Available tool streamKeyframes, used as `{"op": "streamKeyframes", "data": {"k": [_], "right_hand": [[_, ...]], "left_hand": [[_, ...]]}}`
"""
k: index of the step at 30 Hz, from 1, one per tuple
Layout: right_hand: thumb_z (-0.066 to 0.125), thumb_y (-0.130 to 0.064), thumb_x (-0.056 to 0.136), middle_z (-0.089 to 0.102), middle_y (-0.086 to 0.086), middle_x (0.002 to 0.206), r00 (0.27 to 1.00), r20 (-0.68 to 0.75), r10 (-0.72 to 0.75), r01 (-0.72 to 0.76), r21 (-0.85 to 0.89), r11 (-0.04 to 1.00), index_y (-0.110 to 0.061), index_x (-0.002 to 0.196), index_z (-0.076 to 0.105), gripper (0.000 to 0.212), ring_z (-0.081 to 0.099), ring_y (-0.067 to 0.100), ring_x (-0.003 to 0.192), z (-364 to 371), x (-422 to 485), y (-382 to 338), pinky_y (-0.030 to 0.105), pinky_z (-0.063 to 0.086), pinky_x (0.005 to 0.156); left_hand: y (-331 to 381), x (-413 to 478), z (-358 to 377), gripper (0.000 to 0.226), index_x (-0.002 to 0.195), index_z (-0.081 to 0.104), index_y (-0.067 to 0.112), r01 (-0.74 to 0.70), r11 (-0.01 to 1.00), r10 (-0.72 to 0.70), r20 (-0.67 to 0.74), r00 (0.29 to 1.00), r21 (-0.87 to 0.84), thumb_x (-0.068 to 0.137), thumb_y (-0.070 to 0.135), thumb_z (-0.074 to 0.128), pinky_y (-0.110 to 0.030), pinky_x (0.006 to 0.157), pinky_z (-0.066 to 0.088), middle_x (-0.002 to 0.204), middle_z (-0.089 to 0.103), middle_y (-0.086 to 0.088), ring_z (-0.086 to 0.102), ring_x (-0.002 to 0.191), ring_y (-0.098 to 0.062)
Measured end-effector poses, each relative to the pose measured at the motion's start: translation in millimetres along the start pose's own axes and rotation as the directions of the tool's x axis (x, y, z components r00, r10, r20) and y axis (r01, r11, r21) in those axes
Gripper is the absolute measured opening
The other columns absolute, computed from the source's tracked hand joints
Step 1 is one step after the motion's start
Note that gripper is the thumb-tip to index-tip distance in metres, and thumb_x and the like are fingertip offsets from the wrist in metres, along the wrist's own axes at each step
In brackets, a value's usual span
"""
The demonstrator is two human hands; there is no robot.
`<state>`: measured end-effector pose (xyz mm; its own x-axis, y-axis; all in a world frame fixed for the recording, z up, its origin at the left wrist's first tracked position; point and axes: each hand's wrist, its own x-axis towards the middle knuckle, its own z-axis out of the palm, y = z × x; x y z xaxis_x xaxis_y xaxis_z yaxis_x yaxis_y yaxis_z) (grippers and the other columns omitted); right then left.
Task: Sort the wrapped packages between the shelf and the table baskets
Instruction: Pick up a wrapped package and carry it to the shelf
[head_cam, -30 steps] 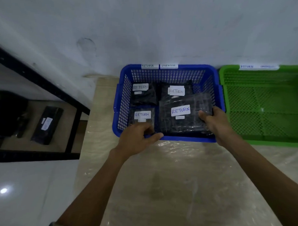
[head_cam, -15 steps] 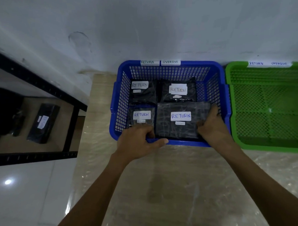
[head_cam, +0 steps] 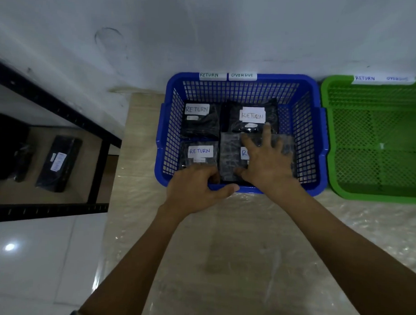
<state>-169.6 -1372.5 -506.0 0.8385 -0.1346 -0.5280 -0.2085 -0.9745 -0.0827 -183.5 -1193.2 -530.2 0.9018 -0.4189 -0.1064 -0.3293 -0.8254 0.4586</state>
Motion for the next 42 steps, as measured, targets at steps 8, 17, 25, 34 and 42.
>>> {"op": "streamKeyframes", "data": {"k": [8, 17, 25, 34, 42], "right_hand": [[0.068, -0.058, 0.076, -0.034, 0.008, 0.152, 0.977, 0.201, 0.066, -0.068, -0.001, 0.998, -0.045, 0.146, -0.014, 0.109, -0.015, 0.05, 0.14, 13.0, 23.5, -13.6, 0.071, 0.029, 0.1], [0.065, -0.059, 0.077, -0.037, 0.007, 0.151, 0.976, 0.206, 0.064, -0.069, 0.016, 0.997, -0.048, 0.143, -0.019, 0.108, -0.021, 0.049, 0.138, 19.9, 25.6, -11.0, 0.07, 0.029, 0.102], [0.065, -0.057, 0.079, -0.044, 0.004, 0.147, 0.969, 0.244, 0.024, -0.05, 0.101, 0.994, -0.051, 0.142, -0.019, 0.105, -0.031, 0.048, 0.135, 29.5, 34.4, -4.4, 0.072, 0.017, 0.106], [0.073, -0.042, 0.077, -0.027, 0.007, 0.155, 1.0, 0.006, 0.025, -0.026, 0.346, 0.938, -0.034, 0.15, 0.012, 0.095, -0.016, 0.039, 0.143, 23.0, 17.0, 3.6, 0.067, 0.017, 0.109], [0.055, -0.044, 0.087, 0.067, 0.008, 0.114, 0.95, -0.31, -0.014, 0.051, 0.114, 0.992, -0.02, 0.117, 0.058, 0.038, 0.058, 0.027, 0.112, 13.3, -33.9, 6.2, 0.05, 0.024, 0.112]], "left_hand": [[0.6, -0.8, -0.8, 0.06, 0.066, 0.053, 0.025, -0.007, 1.0, 0.007, 0.005, 1.0, 0.0, 0.072, 0.084, 0.039, -0.023, 0.05, 0.037, 0.061, 0.052, 0.011, 0.05, 0.059, -0.004], [0.6, -1.1, -0.2, 0.056, 0.067, 0.053, 0.027, -0.017, 1.0, 0.017, 0.006, 1.0, -0.006, 0.073, 0.082, 0.043, -0.023, 0.051, 0.034, 0.062, 0.05, 0.013, 0.05, 0.062, -0.004], [-0.2, -1.6, 0.1, 0.05, 0.066, 0.049, 0.028, -0.044, 0.999, 0.044, -0.012, 0.999, -0.019, 0.076, 0.076, 0.052, -0.022, 0.05, 0.031, 0.06, 0.045, 0.014, 0.046, 0.058, -0.004], [3.3, -2.4, -4.2, 0.049, 0.069, 0.051, 0.026, -0.024, 1.0, 0.024, 0.031, 0.999, 0.005, 0.078, 0.075, 0.051, -0.025, 0.053, 0.032, 0.063, 0.05, 0.014, 0.049, 0.062, -0.007], [4.0, -5.5, -7.4, 0.054, 0.066, 0.053, 0.021, 0.013, 0.998, -0.008, 0.09, 0.996, -0.057, 0.079, 0.073, 0.049, -0.028, 0.055, 0.041, 0.064, 0.055, 0.009, 0.054, 0.063, -0.01]]}}
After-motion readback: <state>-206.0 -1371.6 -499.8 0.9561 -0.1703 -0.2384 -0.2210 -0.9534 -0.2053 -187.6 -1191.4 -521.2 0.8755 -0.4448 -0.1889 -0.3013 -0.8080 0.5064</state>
